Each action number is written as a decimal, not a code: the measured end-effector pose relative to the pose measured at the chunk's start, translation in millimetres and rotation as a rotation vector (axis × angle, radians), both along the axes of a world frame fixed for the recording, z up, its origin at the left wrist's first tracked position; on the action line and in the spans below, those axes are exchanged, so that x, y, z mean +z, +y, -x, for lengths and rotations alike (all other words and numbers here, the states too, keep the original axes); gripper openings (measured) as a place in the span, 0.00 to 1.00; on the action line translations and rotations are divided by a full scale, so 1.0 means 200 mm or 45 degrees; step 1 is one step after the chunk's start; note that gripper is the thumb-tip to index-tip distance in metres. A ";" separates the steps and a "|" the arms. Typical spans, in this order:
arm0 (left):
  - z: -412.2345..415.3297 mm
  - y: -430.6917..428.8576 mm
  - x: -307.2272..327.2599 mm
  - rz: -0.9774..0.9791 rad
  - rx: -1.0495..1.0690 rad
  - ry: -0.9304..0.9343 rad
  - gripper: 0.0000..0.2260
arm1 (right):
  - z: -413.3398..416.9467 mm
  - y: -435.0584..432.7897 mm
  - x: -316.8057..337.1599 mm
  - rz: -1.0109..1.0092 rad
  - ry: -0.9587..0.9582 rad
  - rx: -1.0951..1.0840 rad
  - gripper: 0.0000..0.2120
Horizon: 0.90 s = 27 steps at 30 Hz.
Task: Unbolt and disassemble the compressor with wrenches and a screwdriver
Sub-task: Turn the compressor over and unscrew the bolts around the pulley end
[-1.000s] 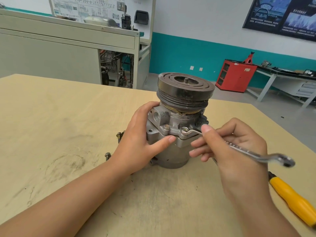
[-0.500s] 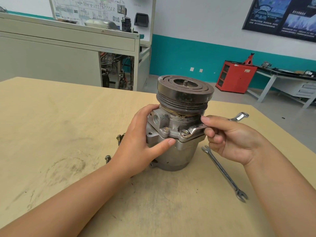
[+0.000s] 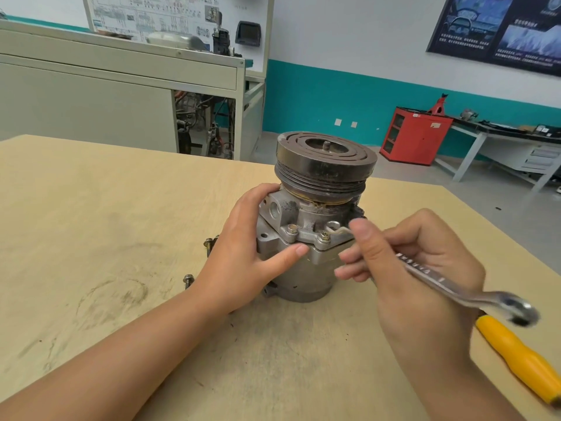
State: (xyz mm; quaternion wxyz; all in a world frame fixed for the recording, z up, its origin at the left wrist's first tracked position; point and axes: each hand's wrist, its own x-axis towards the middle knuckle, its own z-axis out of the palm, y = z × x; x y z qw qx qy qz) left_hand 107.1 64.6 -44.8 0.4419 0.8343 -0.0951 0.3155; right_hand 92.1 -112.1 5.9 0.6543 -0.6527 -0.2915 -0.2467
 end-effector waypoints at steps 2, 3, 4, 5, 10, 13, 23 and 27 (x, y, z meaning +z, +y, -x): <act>0.00 0.00 0.00 0.001 -0.008 0.004 0.32 | 0.01 0.02 -0.03 0.127 -0.074 -0.094 0.15; 0.00 0.00 0.00 0.002 -0.009 0.005 0.32 | 0.00 0.02 -0.04 0.194 -0.151 -0.151 0.15; 0.00 0.00 0.00 0.002 -0.009 0.004 0.32 | 0.00 0.03 -0.04 0.254 -0.229 -0.209 0.16; 0.00 0.00 0.00 0.002 -0.009 0.003 0.32 | -0.01 0.03 -0.05 0.302 -0.285 -0.257 0.17; 0.00 0.00 0.00 0.008 -0.009 0.012 0.32 | 0.01 0.03 -0.06 0.273 -0.118 -0.237 0.17; 0.00 0.00 0.00 0.005 0.000 0.010 0.31 | -0.01 0.01 -0.02 0.031 0.242 -0.055 0.14; 0.00 0.01 0.00 0.007 -0.003 0.018 0.30 | -0.27 -0.09 0.10 -0.078 1.185 0.450 0.07; 0.00 0.01 0.00 0.006 0.000 0.027 0.31 | -0.31 -0.09 0.11 -0.150 1.292 0.538 0.08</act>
